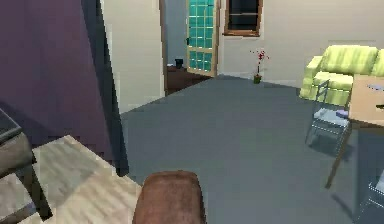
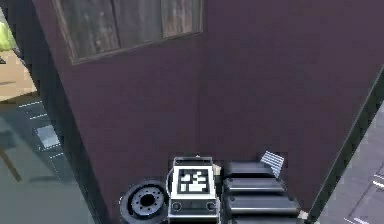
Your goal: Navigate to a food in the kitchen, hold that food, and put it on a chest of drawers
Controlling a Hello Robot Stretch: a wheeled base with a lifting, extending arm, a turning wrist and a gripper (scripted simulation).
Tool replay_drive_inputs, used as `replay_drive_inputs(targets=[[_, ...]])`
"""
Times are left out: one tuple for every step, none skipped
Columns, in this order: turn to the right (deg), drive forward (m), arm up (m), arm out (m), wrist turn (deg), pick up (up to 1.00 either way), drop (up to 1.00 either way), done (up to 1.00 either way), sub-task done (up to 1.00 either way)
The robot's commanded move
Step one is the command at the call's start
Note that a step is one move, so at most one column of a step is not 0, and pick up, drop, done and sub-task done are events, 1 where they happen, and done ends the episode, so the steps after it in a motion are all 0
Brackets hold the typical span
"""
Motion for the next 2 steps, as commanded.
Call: replay_drive_inputs(targets=[[0.0, 1.0, 0.0, 0.0, 0.0, 0.0, 0.0, 0.0, 0.0], [0.0, 1.0, 0.0, 0.0, 0.0, 0.0, 0.0, 0.0, 0.0]])
